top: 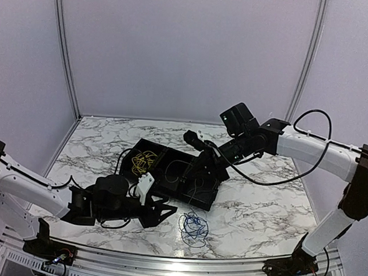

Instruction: Untangle the cables

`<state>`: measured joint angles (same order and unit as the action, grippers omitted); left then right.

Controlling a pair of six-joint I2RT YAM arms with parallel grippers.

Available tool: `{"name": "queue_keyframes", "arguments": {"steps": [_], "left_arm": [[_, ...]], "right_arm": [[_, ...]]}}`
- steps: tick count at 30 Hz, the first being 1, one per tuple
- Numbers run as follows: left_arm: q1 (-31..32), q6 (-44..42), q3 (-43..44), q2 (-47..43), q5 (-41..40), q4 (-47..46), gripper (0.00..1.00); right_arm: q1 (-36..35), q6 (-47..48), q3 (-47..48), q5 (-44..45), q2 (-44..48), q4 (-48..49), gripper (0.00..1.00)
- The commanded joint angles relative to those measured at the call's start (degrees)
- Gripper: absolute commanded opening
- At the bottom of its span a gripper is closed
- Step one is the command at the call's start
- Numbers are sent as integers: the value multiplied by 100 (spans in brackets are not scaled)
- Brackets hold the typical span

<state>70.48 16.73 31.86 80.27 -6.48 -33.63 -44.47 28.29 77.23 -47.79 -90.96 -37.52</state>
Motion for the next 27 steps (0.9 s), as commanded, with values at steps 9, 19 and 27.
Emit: {"name": "queue_keyframes", "arguments": {"steps": [9, 19, 27], "left_arm": [[274, -151, 936, 2316, -843, -3069, 50], [273, 684, 876, 3169, -1073, -3244, 22], [269, 991, 922, 3524, -1008, -3273, 21]], "right_arm": [[-17, -136, 380, -238, 117, -115, 0], [840, -424, 2059, -1345, 151, -502, 0], [1676, -914, 3220, -1948, -189, -206, 0]]}}
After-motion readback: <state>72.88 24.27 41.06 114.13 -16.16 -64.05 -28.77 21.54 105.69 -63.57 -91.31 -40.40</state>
